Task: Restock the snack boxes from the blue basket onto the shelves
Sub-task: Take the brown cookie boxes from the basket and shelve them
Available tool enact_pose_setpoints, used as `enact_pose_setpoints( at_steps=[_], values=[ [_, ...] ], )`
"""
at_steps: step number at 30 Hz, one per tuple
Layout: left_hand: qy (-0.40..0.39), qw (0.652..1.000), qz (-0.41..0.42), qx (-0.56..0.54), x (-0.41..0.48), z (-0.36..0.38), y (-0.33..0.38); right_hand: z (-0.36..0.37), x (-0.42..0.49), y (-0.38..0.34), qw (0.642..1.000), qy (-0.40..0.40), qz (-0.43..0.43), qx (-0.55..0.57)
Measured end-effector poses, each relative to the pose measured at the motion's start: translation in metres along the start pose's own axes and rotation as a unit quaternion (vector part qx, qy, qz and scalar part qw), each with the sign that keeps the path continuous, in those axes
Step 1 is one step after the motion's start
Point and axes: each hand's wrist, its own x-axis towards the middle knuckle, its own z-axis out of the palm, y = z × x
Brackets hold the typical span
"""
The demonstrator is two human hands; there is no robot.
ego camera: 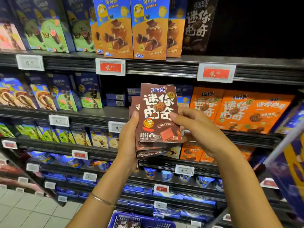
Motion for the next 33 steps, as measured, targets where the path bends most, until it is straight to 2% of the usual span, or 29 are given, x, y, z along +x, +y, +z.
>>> enact_pose_setpoints(
  at_steps=[3,9,13,18,21,27,33],
  values=[
    [-0.028,0.999,-0.003,-0.019,-0.003,0.005,0.004,-0.007,-0.003,-0.016,0.999,0.005,-0.037,0.0],
    [-0.015,1.0,0.01,-0.003,-0.004,0.015,0.011,-0.037,-0.014,-0.062,0.987,0.054,-0.149,-0.012],
    [-0.019,1.0,0.005,0.013,-0.005,0.018,0.015,-0.068,-0.013,-0.092,0.961,0.151,-0.233,-0.015],
    [-0.017,1.0,0.016,0.02,-0.008,0.029,0.02,-0.111,0.003,-0.117,0.903,0.311,-0.291,-0.06],
    [-0.025,0.999,0.014,0.014,-0.008,0.036,0.024,-0.128,0.023,-0.12,0.887,0.355,-0.283,-0.08],
    [-0.051,0.998,0.022,-0.01,-0.006,0.045,0.023,-0.135,0.057,-0.1,0.897,0.369,-0.19,-0.153],
    [-0.058,0.998,0.017,-0.023,-0.004,0.048,0.021,-0.151,0.082,-0.1,0.852,0.427,-0.14,-0.268]
  ],
)
